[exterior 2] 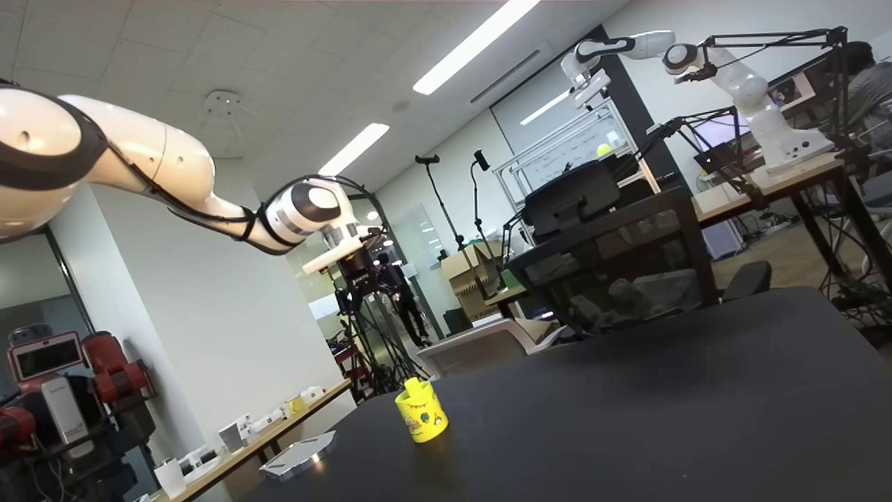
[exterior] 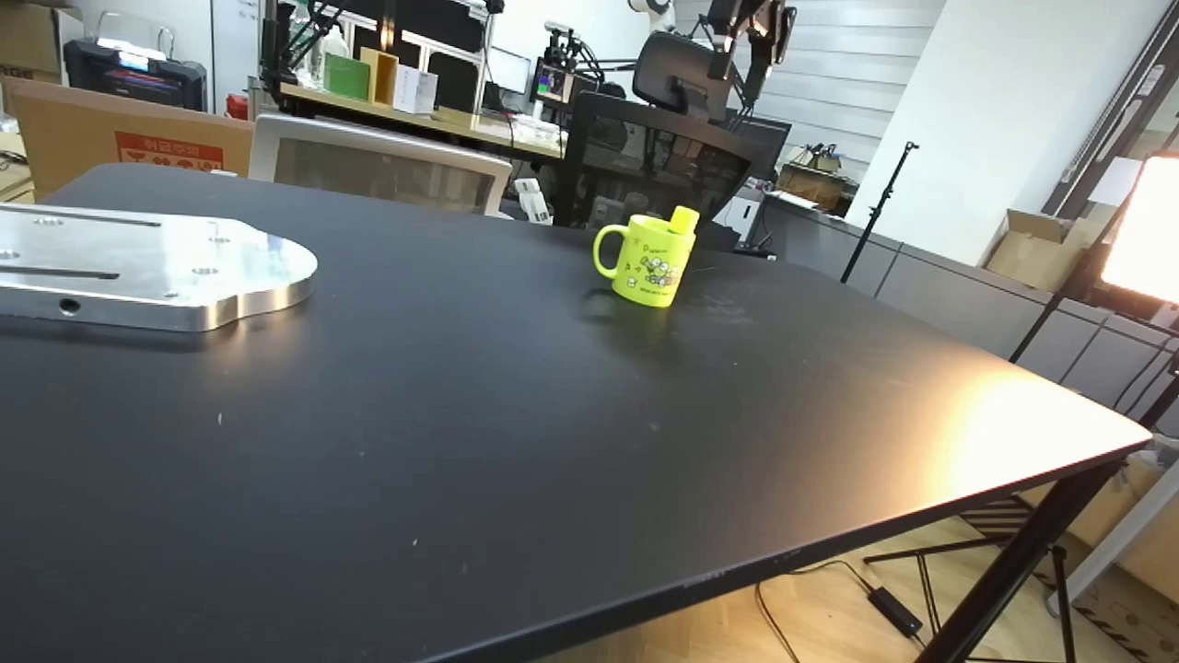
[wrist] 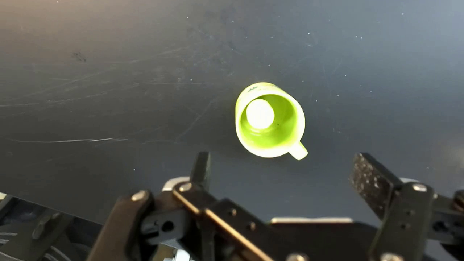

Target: Pick up the glue stick from the yellow cup and put it on the silver object.

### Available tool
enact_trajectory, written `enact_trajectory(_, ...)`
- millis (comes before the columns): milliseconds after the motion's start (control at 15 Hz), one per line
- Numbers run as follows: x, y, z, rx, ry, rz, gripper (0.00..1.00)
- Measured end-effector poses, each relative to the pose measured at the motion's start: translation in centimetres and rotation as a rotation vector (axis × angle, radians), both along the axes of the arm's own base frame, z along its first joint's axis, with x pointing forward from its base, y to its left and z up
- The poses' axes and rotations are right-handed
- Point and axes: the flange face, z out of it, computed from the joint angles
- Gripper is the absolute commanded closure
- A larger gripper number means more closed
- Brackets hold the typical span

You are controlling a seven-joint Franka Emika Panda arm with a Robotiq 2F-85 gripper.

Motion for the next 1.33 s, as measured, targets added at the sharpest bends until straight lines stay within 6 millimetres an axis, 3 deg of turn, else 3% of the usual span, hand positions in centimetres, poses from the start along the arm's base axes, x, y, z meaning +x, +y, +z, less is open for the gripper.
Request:
enact_trajectory(533,0.7,0.5,-1.2,0.012,-0.015,-0.001,0.00)
enact_trajectory(1000,-0.1,1.0,-6.7,0.038,-0.038,0.026,0.00)
enact_trajectory(1333,-1.6,0.2,-10.7,0.036,-0.029,0.036,0.00)
